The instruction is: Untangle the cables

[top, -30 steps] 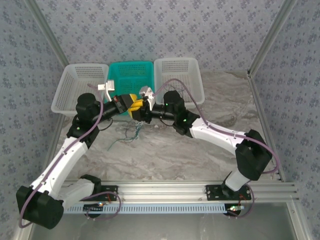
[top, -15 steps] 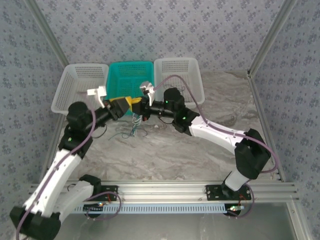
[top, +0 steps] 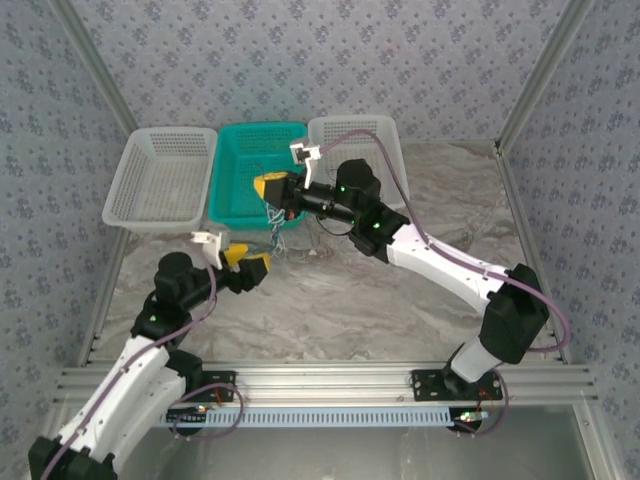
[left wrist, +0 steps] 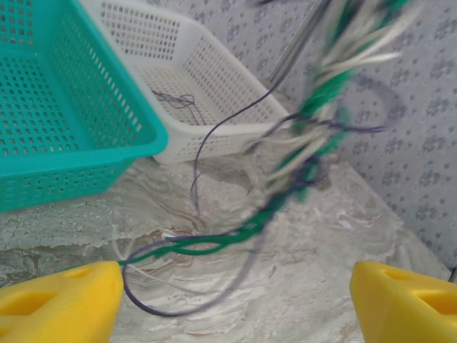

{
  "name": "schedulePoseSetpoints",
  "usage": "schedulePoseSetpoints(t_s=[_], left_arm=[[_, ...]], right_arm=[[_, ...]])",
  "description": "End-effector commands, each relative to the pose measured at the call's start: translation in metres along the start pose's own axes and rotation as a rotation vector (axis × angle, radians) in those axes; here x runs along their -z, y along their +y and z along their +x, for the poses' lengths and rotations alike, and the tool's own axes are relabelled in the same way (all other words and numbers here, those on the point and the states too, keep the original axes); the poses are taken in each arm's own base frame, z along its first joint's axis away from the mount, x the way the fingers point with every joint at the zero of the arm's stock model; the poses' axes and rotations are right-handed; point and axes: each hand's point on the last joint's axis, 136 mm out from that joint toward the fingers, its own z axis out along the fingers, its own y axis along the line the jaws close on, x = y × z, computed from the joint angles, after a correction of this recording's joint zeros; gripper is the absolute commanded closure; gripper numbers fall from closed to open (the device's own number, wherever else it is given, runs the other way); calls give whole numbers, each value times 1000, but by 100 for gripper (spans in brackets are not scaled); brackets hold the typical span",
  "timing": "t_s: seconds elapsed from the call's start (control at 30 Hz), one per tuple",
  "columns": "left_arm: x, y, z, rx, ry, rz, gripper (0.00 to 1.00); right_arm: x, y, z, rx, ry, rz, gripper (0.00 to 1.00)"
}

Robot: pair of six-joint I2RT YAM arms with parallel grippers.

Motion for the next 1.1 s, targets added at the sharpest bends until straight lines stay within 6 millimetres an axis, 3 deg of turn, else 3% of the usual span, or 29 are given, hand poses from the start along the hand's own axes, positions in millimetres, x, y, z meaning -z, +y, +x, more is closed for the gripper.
schedulePoseSetpoints(t_s=[0.0, 0.1, 0.17, 0.23, 0.3, 0.4, 0.53, 0.73, 0.9, 1.07], left_arm=[[-6, -17, -19, -84, -60, 89, 24], [-13, -25, -11, -63, -12, 158, 34], [-17, -23, -4, -66, 24, 156, 62], [-19, -17, 0, -63, 33, 125, 100], [-17, -18, -2, -65, 25, 124, 100], [-14, -15, -1, -54, 28, 97, 100], [-11, 2, 8, -15, 33, 12, 100], [-6, 15, 13, 22, 27, -64, 100], [-2, 35, 21, 56, 46, -177, 100], [0, 39, 20, 66, 36, -200, 100]], right_arm=[[2, 17, -20, -30, -21, -25, 100], [5, 18, -28, -28, -28, -14, 100], [5, 21, -31, -32, -33, -19, 100], [5, 23, -35, -39, -40, -26, 100], [7, 21, -39, -60, -50, -16, 100], [18, 1, -55, -121, -100, 78, 100], [58, -26, -90, -120, -210, 229, 100], [102, -44, -114, -147, -267, 326, 100], [170, -71, -135, -175, -393, 501, 100], [251, -102, -138, -278, -536, 698, 100]])
